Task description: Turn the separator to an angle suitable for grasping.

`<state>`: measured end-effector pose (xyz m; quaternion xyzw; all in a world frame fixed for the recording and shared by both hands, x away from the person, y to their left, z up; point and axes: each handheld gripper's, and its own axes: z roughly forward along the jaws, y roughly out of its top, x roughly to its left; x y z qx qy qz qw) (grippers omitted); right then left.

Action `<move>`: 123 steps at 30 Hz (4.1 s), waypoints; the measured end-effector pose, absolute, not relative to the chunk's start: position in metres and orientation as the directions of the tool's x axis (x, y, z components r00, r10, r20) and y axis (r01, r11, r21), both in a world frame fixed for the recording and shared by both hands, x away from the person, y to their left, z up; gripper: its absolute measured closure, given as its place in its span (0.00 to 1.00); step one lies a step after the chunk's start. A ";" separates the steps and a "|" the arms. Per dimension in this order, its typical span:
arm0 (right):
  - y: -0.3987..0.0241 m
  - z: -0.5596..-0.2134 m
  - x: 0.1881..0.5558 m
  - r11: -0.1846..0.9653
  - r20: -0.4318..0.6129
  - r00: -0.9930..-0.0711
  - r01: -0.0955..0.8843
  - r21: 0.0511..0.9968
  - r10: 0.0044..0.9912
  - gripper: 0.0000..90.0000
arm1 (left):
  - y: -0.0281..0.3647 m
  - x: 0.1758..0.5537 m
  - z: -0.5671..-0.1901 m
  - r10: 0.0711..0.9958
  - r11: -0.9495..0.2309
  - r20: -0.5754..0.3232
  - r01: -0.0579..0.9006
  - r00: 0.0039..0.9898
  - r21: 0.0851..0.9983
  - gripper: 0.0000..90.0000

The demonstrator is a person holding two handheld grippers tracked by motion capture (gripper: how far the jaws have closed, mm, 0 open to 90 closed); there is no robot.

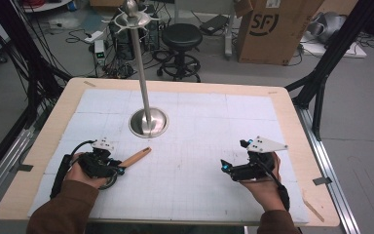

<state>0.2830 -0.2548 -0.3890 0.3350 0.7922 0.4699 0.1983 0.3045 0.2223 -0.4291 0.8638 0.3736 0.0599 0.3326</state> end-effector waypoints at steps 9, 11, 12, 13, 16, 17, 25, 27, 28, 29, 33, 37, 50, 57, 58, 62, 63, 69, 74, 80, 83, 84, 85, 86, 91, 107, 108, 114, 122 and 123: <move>-0.255 -0.389 0.283 0.332 0.004 -0.697 0.347 0.877 0.717 0.01 | 0.218 0.302 -0.421 0.694 -0.505 -0.104 0.585 0.712 0.634 0.54; -0.255 -0.389 0.283 0.334 0.003 -0.697 0.347 0.877 0.717 0.01 | 0.213 0.301 -0.418 0.689 -0.535 -0.069 0.570 0.722 0.623 0.52; -0.255 -0.389 0.283 0.334 0.003 -0.697 0.347 0.877 0.717 0.01 | 0.213 0.301 -0.418 0.689 -0.535 -0.069 0.570 0.722 0.623 0.52; -0.255 -0.389 0.283 0.333 0.005 -0.696 0.350 0.875 0.718 0.01 | 0.211 0.300 -0.417 0.689 -0.534 -0.065 0.566 0.722 0.628 0.52; -0.255 -0.389 0.284 0.337 0.001 -0.697 0.348 0.875 0.717 0.01 | 0.210 0.301 -0.414 0.684 -0.543 -0.061 0.563 0.727 0.623 0.49; -0.255 -0.389 0.284 0.339 0.001 -0.697 0.350 0.873 0.717 0.01 | 0.210 0.301 -0.413 0.687 -0.543 -0.058 0.564 0.725 0.622 0.48; -0.254 -0.391 0.284 0.341 0.003 -0.697 0.355 0.871 0.717 0.01 | 0.210 0.305 -0.411 0.692 -0.571 -0.021 0.565 0.722 0.596 0.42; -0.254 -0.391 0.285 0.342 0.002 -0.697 0.354 0.871 0.717 0.01 | 0.209 0.306 -0.412 0.698 -0.577 -0.013 0.573 0.716 0.582 0.42; -0.254 -0.391 0.285 0.344 0.000 -0.698 0.353 0.870 0.716 0.01 | 0.209 0.306 -0.412 0.698 -0.577 -0.013 0.573 0.716 0.582 0.42; -0.254 -0.391 0.285 0.345 0.000 -0.698 0.354 0.869 0.716 0.01 | 0.208 0.306 -0.413 0.696 -0.595 0.009 0.571 0.718 0.566 0.42; -0.253 -0.391 0.285 0.344 0.002 -0.698 0.356 0.869 0.717 0.01 | 0.205 0.306 -0.414 0.682 -0.620 0.017 0.565 0.732 0.545 0.43; -0.253 -0.391 0.285 0.345 0.002 -0.697 0.357 0.868 0.717 0.01 | 0.202 0.307 -0.416 0.671 -0.645 0.027 0.565 0.741 0.515 0.47; -0.254 -0.392 0.285 0.346 0.001 -0.696 0.358 0.867 0.718 0.01 | 0.195 0.309 -0.419 0.652 -0.686 0.027 0.574 0.758 0.446 0.63; -0.253 -0.392 0.285 0.345 0.004 -0.695 0.362 0.866 0.719 0.01 | 0.193 0.314 -0.419 0.643 -0.694 -0.001 0.583 0.766 0.421 0.67; -0.253 -0.392 0.285 0.345 0.004 -0.695 0.362 0.866 0.719 0.01 | 0.194 0.314 -0.419 0.640 -0.697 -0.003 0.582 0.768 0.419 0.68; -0.252 -0.393 0.285 0.350 0.002 -0.698 0.362 0.864 0.716 0.01 | 0.193 0.315 -0.419 0.652 -0.686 -0.003 0.591 0.758 0.425 0.76; -0.252 -0.393 0.285 0.353 -0.001 -0.699 0.360 0.864 0.715 0.01 | 0.193 0.315 -0.419 0.652 -0.686 -0.003 0.591 0.758 0.425 0.76; -0.251 -0.393 0.285 0.350 0.001 -0.697 0.362 0.864 0.717 0.01 | 0.191 0.313 -0.419 0.656 -0.686 0.011 0.591 0.754 0.424 0.77; -0.253 -0.392 0.285 0.351 -0.002 -0.697 0.359 0.865 0.717 0.01 | 0.194 0.313 -0.419 0.651 -0.683 0.000 0.586 0.759 0.437 0.77; -0.254 -0.392 0.286 0.348 -0.001 -0.698 0.356 0.867 0.716 0.01 | 0.198 0.310 -0.417 0.643 -0.677 -0.003 0.571 0.766 0.464 0.77; -0.253 -0.393 0.285 0.342 0.007 -0.694 0.364 0.866 0.720 0.01 | 0.201 0.308 -0.414 0.639 -0.670 -0.001 0.558 0.769 0.490 0.77; -0.253 -0.393 0.285 0.344 0.007 -0.695 0.365 0.865 0.719 0.01 | 0.203 0.308 -0.412 0.639 -0.662 -0.005 0.553 0.769 0.506 0.77; -0.253 -0.393 0.285 0.344 0.007 -0.695 0.365 0.865 0.719 0.01 | 0.205 0.306 -0.410 0.642 -0.649 -0.009 0.549 0.767 0.527 0.77; -0.253 -0.392 0.285 0.346 0.001 -0.699 0.356 0.868 0.715 0.01 | 0.209 0.305 -0.406 0.643 -0.631 -0.022 0.546 0.766 0.551 0.77; -0.253 -0.392 0.285 0.346 0.004 -0.699 0.358 0.867 0.715 0.01 | 0.218 0.300 -0.395 0.634 -0.581 -0.058 0.525 0.771 0.621 0.77; -0.253 -0.391 0.284 0.341 0.006 -0.699 0.357 0.870 0.715 0.01 | 0.231 0.285 -0.362 0.594 -0.427 -0.101 0.420 0.798 0.801 0.77; -0.253 -0.391 0.285 0.343 0.001 -0.699 0.352 0.871 0.715 0.01 | 0.231 0.283 -0.357 0.593 -0.417 -0.098 0.409 0.799 0.812 0.77; -0.251 -0.391 0.285 0.347 -0.001 -0.700 0.352 0.869 0.714 0.01 | 0.233 0.276 -0.338 0.587 -0.382 -0.076 0.358 0.806 0.852 0.77; -0.252 -0.389 0.283 0.341 -0.002 -0.698 0.348 0.873 0.716 0.01 | 0.239 0.274 -0.329 0.591 -0.352 -0.080 0.345 0.803 0.870 0.77; -0.252 -0.389 0.283 0.341 -0.001 -0.698 0.349 0.873 0.716 0.01 | 0.240 0.274 -0.329 0.594 -0.350 -0.077 0.343 0.801 0.872 0.77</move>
